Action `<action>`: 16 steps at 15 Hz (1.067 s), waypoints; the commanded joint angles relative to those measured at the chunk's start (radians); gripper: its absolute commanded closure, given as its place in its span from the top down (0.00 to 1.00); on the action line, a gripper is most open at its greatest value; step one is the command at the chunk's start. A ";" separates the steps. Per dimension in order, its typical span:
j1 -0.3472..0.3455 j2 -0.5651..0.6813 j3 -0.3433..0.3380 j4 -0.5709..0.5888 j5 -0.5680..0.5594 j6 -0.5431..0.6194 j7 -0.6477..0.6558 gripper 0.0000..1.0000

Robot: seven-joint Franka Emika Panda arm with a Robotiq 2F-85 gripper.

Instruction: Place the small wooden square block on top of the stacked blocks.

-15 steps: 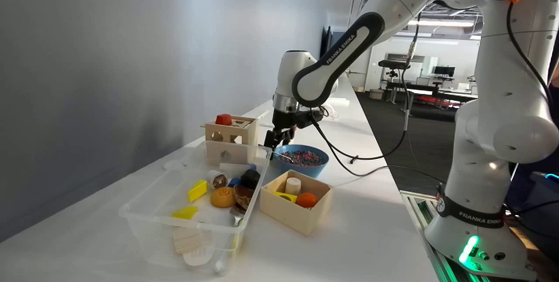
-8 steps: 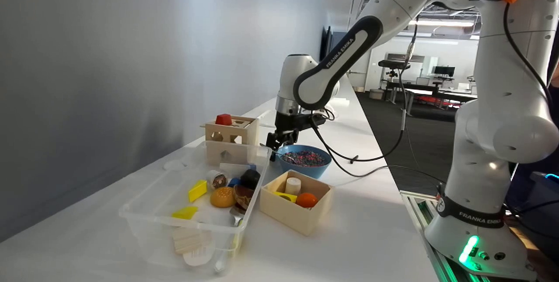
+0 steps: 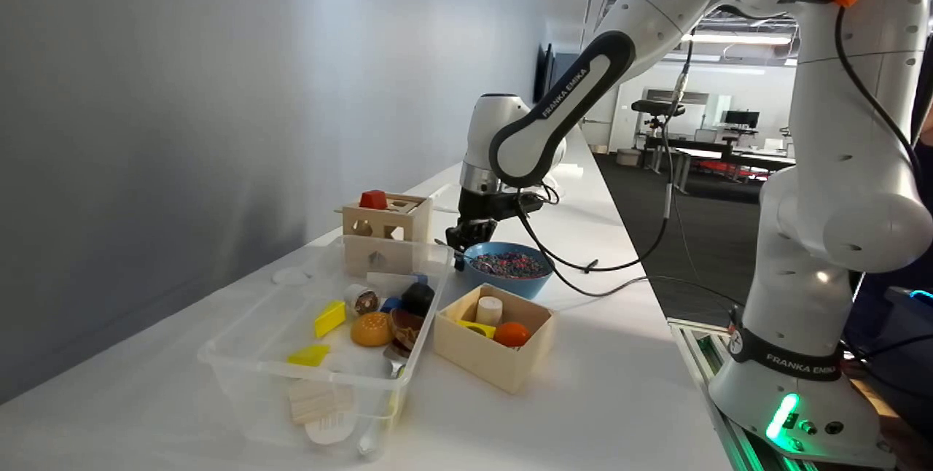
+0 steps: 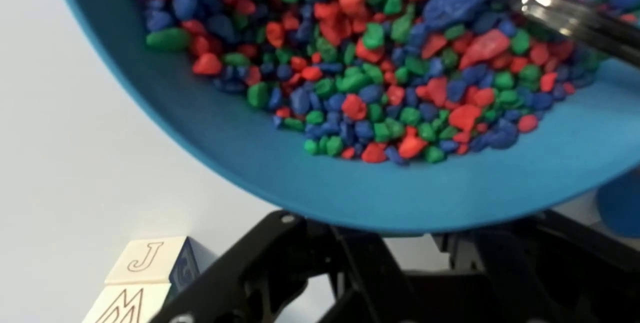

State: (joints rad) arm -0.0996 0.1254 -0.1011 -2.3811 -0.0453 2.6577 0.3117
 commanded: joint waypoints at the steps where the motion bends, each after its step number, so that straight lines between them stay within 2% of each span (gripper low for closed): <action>1: 0.015 -0.010 -0.018 -0.010 -0.015 0.014 0.027 0.09; 3: 0.021 -0.031 -0.025 -0.013 -0.044 -0.003 0.049 0.09; 6: 0.034 -0.109 -0.043 -0.029 -0.147 -0.030 0.137 0.09; 9: 0.025 -0.168 -0.028 -0.018 -0.218 -0.094 0.197 0.09; 16: -0.022 -0.388 0.036 -0.011 -0.232 -0.298 0.241 0.09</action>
State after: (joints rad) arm -0.0880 -0.1424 -0.0891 -2.3777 -0.2390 2.4485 0.5217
